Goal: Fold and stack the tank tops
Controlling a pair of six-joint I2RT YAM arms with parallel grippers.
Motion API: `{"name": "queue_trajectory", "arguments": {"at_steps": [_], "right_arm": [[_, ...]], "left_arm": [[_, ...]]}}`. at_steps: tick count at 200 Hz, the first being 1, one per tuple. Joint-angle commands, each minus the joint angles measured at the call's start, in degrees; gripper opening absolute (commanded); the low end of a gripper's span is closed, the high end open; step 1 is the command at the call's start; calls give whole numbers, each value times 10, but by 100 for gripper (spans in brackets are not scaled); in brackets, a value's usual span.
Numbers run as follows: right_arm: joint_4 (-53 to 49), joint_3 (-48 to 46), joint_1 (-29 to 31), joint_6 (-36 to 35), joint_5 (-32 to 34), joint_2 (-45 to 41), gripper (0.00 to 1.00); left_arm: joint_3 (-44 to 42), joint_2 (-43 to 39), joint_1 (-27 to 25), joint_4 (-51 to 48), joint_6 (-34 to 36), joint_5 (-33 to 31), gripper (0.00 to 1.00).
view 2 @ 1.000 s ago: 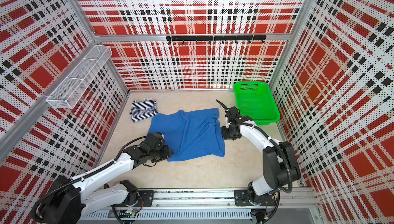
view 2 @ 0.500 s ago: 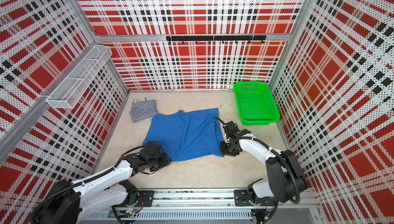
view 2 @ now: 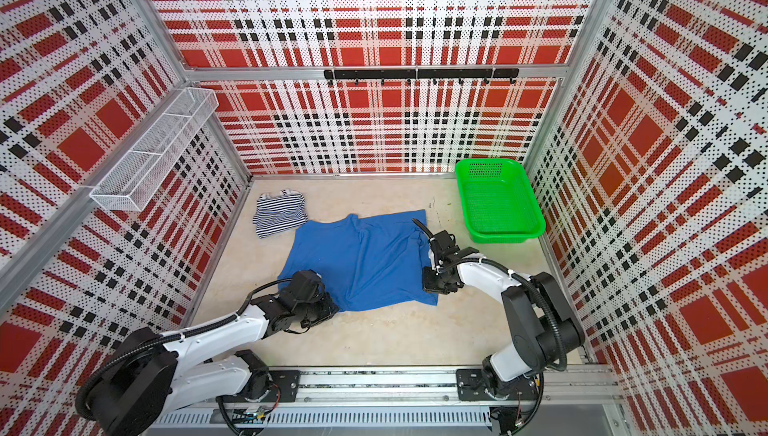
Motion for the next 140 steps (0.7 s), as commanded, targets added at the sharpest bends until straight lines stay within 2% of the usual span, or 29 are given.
{"name": "queue_trajectory", "arguments": {"at_steps": [1,4,35,72,101,125,140], "right_arm": [[-18,-16,5,5,13,-6,5],[-25,-16,6,5,19,-11,0],[-107,7,-1,-8,78,-72,0],[-201,43,-36,-38,121,-130,0],[-232,11,-42,-39,109,-144,0],[-213,-49,-37,-17,47,-152,0],[-225,-57,-31,-3,52,-153,0]], "left_arm": [[1,-1,-2,-2,8,3,8],[1,-4,-2,-6,9,2,6],[3,-50,20,-54,20,-3,0],[-2,-94,26,-96,25,6,0],[-4,-81,-2,-102,18,3,5],[-10,-80,-23,-116,3,-3,5],[-16,-95,-32,-135,-10,-10,5]]}}
